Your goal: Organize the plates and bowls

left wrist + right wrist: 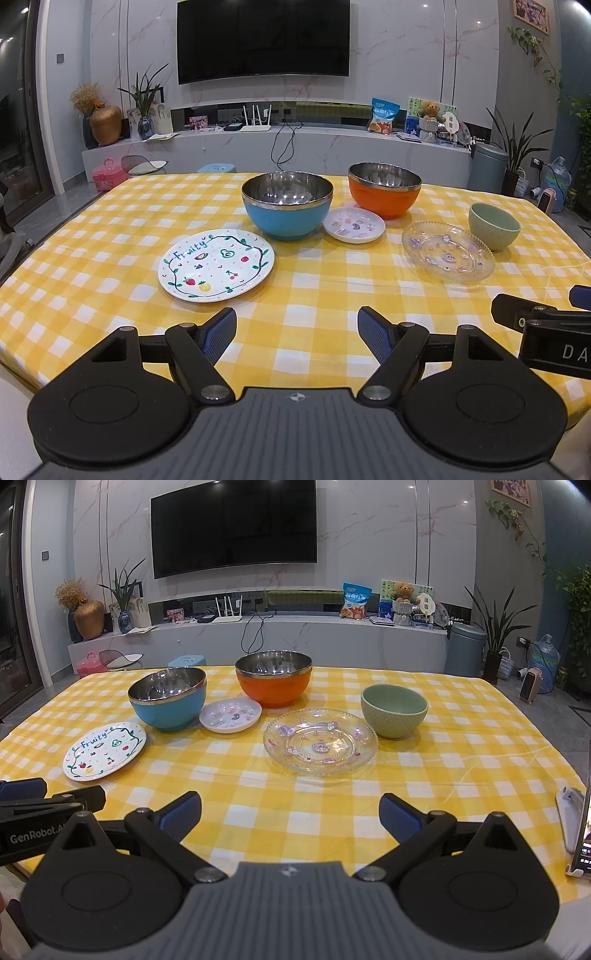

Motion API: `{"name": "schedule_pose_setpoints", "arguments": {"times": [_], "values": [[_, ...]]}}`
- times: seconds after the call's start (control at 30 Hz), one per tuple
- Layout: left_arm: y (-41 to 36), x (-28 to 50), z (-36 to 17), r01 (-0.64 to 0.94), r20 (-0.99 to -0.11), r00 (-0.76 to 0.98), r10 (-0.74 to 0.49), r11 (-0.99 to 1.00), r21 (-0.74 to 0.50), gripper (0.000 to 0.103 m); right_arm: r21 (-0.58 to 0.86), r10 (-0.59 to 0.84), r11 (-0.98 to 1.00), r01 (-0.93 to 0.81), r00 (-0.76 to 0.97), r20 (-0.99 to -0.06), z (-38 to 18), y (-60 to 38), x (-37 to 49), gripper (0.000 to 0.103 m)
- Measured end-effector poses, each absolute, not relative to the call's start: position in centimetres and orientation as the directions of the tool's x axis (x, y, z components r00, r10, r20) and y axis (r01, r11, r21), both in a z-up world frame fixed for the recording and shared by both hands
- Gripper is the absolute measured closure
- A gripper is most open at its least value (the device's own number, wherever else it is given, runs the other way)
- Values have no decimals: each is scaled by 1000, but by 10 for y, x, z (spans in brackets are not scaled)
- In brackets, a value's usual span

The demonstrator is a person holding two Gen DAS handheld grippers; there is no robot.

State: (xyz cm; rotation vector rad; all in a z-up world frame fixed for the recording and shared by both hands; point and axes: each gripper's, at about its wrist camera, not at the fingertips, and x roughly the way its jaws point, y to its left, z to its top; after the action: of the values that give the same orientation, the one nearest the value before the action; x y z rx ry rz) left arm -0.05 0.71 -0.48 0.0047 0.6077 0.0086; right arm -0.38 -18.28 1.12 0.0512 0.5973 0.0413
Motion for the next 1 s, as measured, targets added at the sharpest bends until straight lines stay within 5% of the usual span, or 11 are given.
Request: {"name": "schedule_pose_setpoints", "arguments": {"times": [1.0], "values": [[7,4,6,52,-615,789,-4,997,60,19,4,42,999,-48,811,-583,14,-171,3,3]]}}
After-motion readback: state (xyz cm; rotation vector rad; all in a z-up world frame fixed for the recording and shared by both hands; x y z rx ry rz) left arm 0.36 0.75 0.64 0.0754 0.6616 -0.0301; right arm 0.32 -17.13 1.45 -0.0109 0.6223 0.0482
